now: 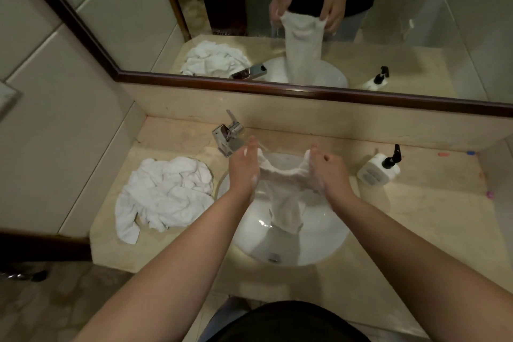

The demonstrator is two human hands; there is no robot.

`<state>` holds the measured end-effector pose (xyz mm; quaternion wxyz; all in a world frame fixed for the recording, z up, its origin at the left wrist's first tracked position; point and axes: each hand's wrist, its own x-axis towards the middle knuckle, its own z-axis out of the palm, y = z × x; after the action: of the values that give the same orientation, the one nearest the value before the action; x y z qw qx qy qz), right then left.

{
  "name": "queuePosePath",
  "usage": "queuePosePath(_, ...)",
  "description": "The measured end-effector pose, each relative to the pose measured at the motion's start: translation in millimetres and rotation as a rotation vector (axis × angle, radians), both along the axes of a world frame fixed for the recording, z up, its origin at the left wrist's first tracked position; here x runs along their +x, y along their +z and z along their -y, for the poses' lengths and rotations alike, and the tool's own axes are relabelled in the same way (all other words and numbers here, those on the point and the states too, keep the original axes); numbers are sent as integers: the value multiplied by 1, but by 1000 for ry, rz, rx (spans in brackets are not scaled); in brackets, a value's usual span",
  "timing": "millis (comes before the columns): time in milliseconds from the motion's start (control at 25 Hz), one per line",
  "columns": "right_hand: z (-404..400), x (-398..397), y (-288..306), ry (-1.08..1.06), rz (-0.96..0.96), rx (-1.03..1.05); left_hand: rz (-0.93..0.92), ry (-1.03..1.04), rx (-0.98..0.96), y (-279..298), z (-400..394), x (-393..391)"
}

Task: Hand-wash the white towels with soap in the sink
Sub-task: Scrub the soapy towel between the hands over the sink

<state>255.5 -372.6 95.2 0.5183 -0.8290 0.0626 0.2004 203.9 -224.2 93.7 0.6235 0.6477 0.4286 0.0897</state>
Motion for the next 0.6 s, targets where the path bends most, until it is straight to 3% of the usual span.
queuePosePath(200, -33, -1, 6, 175, -139, 13, 43, -57, -83, -5, -19, -17)
queuePosePath(360, -66, -1, 4, 207, -338, 271, 82, -160, -185, -7, -35, -29)
queuePosePath(600, -119, 5, 1, 251, -381, 270, 134, -217, -274, -16, -80, -36)
